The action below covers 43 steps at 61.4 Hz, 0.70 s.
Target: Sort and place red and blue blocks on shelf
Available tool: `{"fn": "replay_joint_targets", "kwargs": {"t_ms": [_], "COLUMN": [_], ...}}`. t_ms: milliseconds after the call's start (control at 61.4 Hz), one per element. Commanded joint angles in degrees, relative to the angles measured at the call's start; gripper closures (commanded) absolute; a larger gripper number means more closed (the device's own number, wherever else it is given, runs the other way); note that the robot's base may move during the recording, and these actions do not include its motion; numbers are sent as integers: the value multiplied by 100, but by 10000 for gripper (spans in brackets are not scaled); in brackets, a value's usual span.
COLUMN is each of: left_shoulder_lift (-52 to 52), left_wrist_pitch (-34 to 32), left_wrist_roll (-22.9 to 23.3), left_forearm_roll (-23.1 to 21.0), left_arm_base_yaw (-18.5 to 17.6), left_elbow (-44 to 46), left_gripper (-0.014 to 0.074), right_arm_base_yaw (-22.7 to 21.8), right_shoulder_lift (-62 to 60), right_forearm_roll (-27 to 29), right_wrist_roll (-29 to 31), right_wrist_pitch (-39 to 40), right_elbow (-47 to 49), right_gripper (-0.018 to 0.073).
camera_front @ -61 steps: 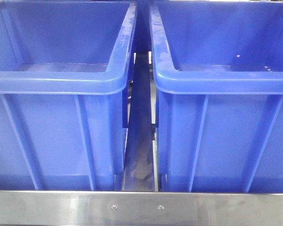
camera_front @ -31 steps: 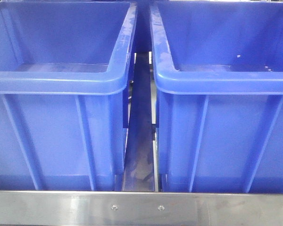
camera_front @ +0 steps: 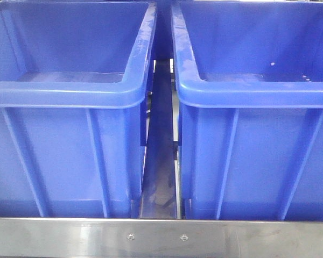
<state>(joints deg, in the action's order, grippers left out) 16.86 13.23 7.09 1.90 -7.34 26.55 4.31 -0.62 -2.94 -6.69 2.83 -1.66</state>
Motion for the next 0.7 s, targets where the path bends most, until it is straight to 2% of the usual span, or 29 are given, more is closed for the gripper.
{"fn": "replay_joint_targets", "kwargs": {"t_ms": [0,554,619,684], "left_shoulder_lift": [72,72,11,-115], "left_wrist_pitch": [-449,-515,-753,-1014], "left_wrist_roll": [42,31,-174,-806], "left_forearm_roll": [-43,-68,-190,-712], "left_arm_base_yaw": [11,27,84,165], "left_elbow": [165,97,-25,-239], "left_gripper": [472,472,472,472], "right_arm_base_yaw": [-37,-37,-37,-37], "right_shoulder_lift": [-107,-107,-107,-107], "right_forearm_roll": [30,30,30,30], "right_wrist_roll": [1,1,1,1], "right_wrist_pitch": [525,525,525,525], "right_elbow": [118,118,118,118], "right_gripper": [504,504,504,504]}}
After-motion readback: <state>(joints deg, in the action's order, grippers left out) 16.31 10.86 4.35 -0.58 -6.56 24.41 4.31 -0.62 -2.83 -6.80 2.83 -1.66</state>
